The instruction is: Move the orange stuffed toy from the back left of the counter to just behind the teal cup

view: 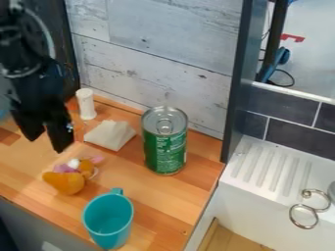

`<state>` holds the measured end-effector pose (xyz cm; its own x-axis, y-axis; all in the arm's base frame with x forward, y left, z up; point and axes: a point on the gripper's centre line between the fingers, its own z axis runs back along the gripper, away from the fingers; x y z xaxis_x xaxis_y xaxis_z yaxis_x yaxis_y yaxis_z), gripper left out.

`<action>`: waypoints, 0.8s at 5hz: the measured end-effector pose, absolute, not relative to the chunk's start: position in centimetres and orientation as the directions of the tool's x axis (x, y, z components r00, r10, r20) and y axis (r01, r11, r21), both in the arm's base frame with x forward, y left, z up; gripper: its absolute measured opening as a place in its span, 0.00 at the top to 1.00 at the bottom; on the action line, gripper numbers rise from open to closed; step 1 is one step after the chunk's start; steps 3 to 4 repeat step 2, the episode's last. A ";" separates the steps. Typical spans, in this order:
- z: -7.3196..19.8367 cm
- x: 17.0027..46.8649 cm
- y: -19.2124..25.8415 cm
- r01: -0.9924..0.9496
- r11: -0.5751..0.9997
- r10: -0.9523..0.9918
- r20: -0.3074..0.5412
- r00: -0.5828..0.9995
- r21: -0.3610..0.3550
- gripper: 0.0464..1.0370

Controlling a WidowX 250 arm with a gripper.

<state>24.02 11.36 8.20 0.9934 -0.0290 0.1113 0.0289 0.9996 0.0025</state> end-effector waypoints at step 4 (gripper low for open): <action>8.5 22.5 10.4 0.100 0.994 -0.102 0.025 0.994 0.053 0.04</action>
